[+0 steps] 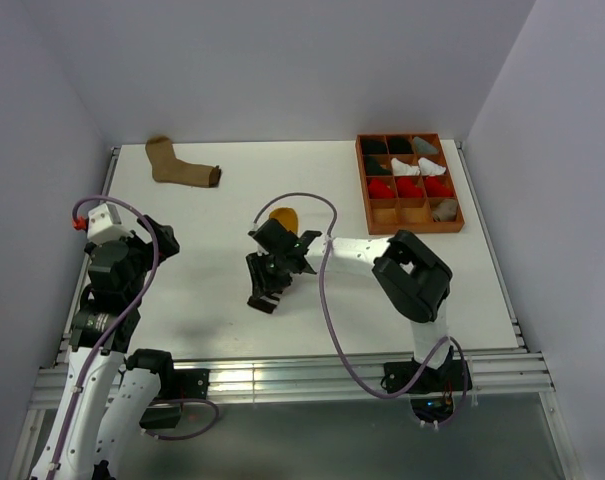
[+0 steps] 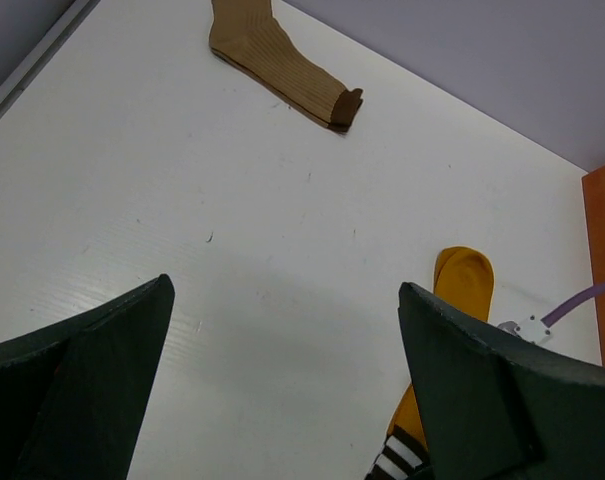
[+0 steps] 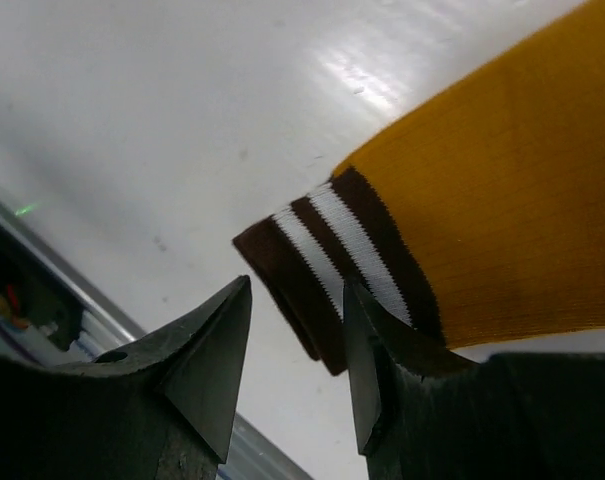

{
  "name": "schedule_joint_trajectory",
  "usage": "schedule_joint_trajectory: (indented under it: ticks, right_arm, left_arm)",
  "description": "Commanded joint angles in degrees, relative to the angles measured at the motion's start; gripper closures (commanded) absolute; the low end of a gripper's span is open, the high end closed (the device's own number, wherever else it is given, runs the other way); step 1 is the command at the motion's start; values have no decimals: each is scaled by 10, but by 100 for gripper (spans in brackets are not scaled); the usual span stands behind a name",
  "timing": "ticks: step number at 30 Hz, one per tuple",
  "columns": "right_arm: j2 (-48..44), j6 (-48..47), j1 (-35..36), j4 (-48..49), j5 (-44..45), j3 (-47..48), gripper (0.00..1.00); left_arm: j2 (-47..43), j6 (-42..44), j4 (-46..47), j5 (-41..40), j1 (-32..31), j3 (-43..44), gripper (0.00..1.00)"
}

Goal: Roll the socks
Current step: Move the sock to the center of the board.

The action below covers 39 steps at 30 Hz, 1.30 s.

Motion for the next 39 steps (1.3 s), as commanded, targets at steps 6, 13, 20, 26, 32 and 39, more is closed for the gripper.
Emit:
schedule_joint_trajectory:
  ticks: [6, 13, 20, 26, 32, 39]
  right_arm:
    - [-43, -107, -7, -64, 73, 109, 54]
    - [41, -165, -77, -55, 88, 161, 62]
    - [94, -179, -111, -41, 75, 152, 64]
    - [107, -143, -145, -25, 96, 128, 65]
    - [68, -152, -180, -18, 113, 116, 63]
    - [-49, -221, -133, 10, 120, 70, 50]
  left_arm:
    - [-7, 4, 22, 13, 3, -3, 0]
    - [-7, 7, 23, 14, 3, -5, 1]
    - [-4, 10, 24, 20, 3, -5, 1]
    - [-5, 10, 25, 19, 3, -6, 0]
    - [-2, 10, 25, 20, 3, -5, 0]
    - [0, 10, 24, 14, 3, -5, 1]
